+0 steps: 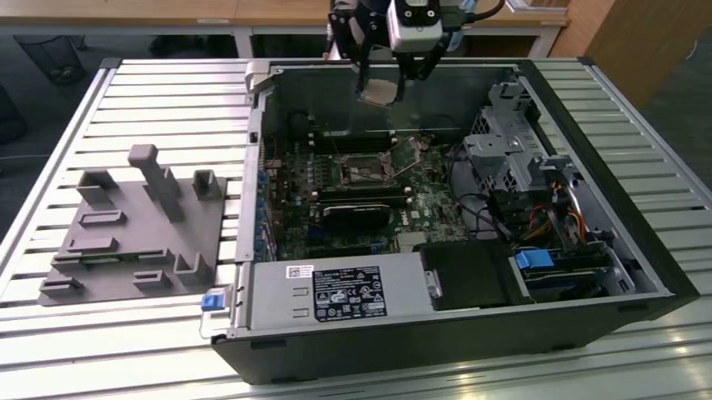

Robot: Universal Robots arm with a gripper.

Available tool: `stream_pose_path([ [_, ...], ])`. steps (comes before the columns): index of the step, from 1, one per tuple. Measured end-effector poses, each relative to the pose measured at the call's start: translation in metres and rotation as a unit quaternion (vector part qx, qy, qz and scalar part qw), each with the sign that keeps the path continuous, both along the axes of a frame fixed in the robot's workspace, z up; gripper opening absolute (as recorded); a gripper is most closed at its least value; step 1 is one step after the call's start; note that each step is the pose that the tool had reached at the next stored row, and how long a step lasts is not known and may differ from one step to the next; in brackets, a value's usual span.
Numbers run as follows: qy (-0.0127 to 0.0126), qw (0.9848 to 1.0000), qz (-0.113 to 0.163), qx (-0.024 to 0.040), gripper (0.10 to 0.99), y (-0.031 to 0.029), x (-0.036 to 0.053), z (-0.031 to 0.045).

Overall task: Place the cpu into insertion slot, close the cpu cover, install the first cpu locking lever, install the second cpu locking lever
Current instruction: 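Place the cpu into insertion slot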

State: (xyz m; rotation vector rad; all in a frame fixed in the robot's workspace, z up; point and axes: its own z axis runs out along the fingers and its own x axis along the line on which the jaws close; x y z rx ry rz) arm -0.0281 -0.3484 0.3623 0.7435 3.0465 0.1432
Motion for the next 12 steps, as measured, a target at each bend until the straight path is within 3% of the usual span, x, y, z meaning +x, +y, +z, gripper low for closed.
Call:
stream_pose_path([
  [6,0.0000,0.9993,-0.037,0.0000,0.537,0.0000,0.0000,-0.0004],
  [12,0.0000,0.9976,-0.070,-0.0001,0.537,0.0000,0.0000,-0.0008],
])
